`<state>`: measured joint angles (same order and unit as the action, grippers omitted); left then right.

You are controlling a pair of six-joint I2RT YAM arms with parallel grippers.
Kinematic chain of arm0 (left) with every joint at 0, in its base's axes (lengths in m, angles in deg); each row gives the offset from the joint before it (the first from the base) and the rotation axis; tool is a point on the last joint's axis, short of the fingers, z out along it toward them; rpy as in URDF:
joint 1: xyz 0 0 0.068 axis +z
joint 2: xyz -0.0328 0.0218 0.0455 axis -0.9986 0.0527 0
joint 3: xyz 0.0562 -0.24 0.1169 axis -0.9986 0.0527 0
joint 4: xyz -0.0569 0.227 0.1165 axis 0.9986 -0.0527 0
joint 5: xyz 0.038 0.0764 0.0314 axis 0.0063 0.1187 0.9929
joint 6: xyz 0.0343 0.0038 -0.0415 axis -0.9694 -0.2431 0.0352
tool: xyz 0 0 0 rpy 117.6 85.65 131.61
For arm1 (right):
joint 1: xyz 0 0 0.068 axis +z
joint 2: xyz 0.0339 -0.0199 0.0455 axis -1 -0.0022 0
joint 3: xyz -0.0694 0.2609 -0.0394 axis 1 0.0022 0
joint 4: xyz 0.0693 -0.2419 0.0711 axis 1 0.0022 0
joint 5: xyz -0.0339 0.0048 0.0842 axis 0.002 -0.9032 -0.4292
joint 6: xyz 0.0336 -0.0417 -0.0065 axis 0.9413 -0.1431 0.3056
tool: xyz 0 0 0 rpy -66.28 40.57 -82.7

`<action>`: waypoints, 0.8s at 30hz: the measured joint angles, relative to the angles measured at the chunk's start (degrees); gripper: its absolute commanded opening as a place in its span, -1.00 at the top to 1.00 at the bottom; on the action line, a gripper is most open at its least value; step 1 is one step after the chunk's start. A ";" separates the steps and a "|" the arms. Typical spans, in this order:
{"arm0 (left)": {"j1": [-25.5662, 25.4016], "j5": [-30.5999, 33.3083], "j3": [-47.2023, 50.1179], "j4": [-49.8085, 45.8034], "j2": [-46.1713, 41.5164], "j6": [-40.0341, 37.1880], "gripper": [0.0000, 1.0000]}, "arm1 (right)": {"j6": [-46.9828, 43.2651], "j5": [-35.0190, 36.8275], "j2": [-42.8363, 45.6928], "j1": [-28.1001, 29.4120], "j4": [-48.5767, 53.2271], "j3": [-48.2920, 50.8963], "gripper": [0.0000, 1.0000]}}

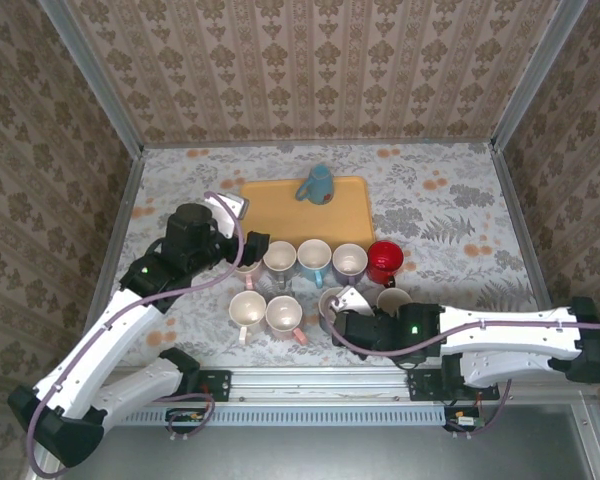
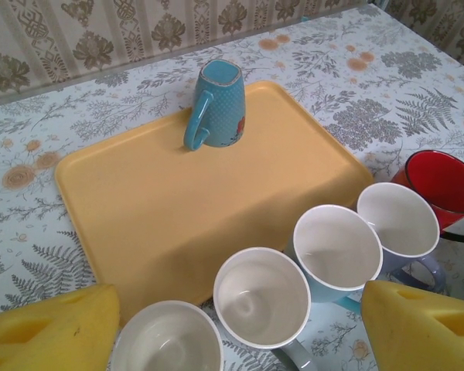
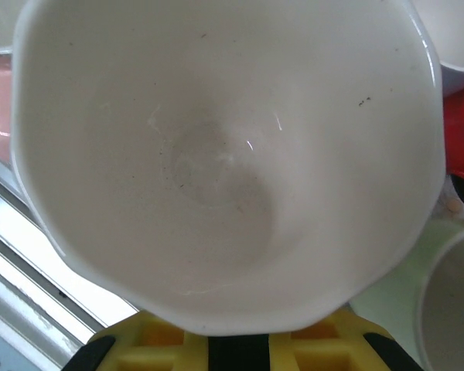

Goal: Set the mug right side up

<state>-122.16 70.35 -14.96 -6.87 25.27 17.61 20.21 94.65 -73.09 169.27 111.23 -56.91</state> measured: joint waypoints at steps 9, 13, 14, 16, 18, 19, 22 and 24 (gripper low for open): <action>0.00 0.17 0.22 0.09 -0.42 0.00 -0.65 | 1.49 -0.02 -7.23 0.46 -4.39 0.52 1.00; 0.00 0.17 0.22 0.26 -0.42 0.00 -0.64 | 2.14 -0.02 -7.43 1.05 -6.40 1.99 1.00; 0.00 0.17 0.22 0.31 -0.42 0.00 -0.64 | 2.19 -0.02 -7.72 1.18 -6.64 2.16 1.00; 0.00 0.17 0.22 0.44 -0.42 0.00 -0.64 | 2.34 0.00 -8.85 1.57 -7.26 2.49 1.00; 0.00 0.17 0.22 0.44 -0.42 0.02 -0.64 | 2.34 0.11 -10.10 2.08 -7.52 2.58 1.00; 0.00 0.17 0.22 0.44 -0.42 0.00 -0.64 | 2.34 0.28 -10.73 2.36 -7.65 2.58 1.00; 0.00 0.20 0.22 0.44 -0.42 0.02 -0.64 | 2.58 1.68 -12.22 3.13 -8.57 2.58 1.00; 0.00 0.20 0.22 0.44 -0.42 0.02 -0.64 | 2.73 2.40 -12.48 3.26 -9.01 2.58 0.95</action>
<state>-122.16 70.55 -14.74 -6.43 24.85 17.63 22.95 97.06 -85.57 172.53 102.22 -54.33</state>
